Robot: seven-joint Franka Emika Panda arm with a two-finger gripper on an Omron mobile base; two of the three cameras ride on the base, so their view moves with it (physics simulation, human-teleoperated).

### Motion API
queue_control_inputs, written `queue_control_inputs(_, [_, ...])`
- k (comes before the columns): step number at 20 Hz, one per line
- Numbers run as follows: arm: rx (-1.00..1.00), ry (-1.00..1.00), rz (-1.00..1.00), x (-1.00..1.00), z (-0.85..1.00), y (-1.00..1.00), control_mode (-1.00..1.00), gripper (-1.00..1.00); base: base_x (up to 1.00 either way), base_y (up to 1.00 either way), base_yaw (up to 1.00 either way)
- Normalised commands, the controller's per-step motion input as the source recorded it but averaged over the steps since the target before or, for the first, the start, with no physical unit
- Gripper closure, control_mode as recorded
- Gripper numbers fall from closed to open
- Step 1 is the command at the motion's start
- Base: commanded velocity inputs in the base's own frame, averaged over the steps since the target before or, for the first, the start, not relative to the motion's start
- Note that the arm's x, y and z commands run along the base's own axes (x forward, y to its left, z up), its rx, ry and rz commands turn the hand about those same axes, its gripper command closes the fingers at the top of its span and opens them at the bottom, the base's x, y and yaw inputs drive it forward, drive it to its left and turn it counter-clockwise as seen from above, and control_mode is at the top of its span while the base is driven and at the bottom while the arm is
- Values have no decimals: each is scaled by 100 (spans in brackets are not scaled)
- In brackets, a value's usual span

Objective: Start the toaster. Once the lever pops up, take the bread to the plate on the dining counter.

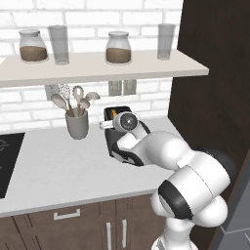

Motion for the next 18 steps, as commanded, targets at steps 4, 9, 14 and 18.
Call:
queue_control_inputs(4, [0, 0, 0, 0, 0, 0, -100, -100, 0, 0, 0])
queue_control_inputs(9, [0, 0, 0, 0, 0, 0, -100, -100, 0, 0, 0])
queue_control_inputs(14, [0, 0, 0, 0, 0, 0, -100, -100, 0, 0, 0])
queue_control_inputs(18, [0, 0, 0, 0, 0, 0, -100, -100, 0, 0, 0])
